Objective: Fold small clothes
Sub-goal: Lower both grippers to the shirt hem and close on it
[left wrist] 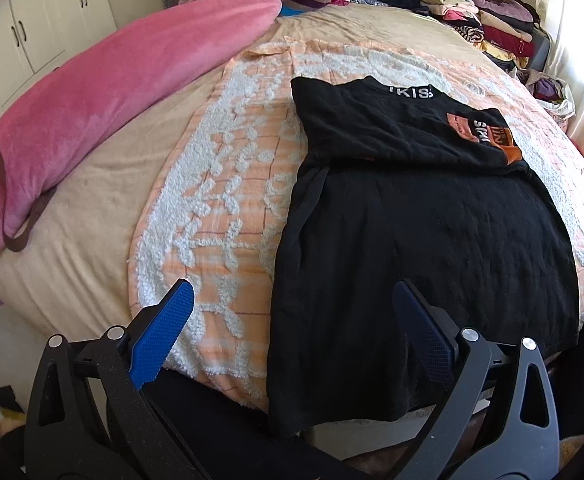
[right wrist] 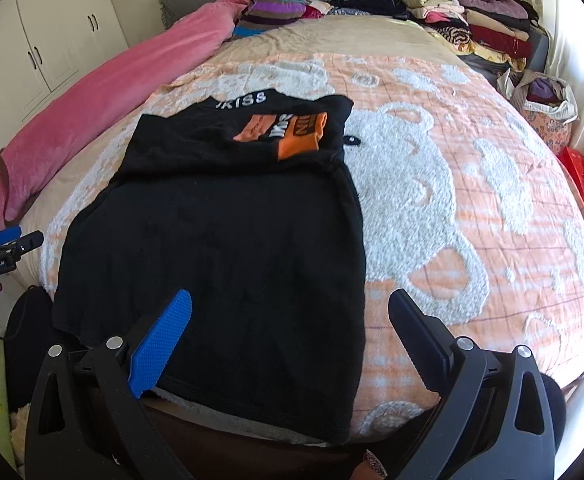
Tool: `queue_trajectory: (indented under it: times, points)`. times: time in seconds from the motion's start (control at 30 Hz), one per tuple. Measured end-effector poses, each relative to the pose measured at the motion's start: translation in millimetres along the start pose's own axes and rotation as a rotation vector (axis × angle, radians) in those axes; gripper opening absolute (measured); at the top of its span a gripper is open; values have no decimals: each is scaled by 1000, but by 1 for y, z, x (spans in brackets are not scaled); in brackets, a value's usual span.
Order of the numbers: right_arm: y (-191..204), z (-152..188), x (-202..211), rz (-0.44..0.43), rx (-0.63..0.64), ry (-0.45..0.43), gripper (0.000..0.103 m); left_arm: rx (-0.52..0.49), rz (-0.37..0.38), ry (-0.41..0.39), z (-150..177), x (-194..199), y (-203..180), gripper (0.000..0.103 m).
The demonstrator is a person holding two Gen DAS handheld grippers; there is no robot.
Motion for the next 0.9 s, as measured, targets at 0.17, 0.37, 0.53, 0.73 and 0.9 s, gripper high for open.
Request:
queue_trajectory:
  times: [0.17, 0.37, 0.53, 0.73, 0.9]
  points:
    - [-3, 6, -11, 32, -10, 38, 98, 2, 15, 34, 6, -12, -2, 93]
    - [-16, 16, -41, 96, -55, 161, 98, 3, -8, 110, 14, -34, -3, 93]
    - [-25, 21, -62, 125, -92, 252, 98, -28, -34, 184, 21, -53, -14, 93]
    - [-16, 27, -77, 48, -55, 333, 94, -42, 22, 194, 23, -58, -24, 93]
    - [1, 24, -65, -13, 30, 277, 58, 44, 32, 222, 27, -63, -4, 93]
Point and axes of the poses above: each gripper's, at about its wrist camera, not at the fingertips, and x roughly against the way its jaws point, y to its left, z to its underside, the point moved 2 cm from there along -x, roughly the way its jaws point, and after that the axes turned 8 degrees about -x, right-handed, at the moved point
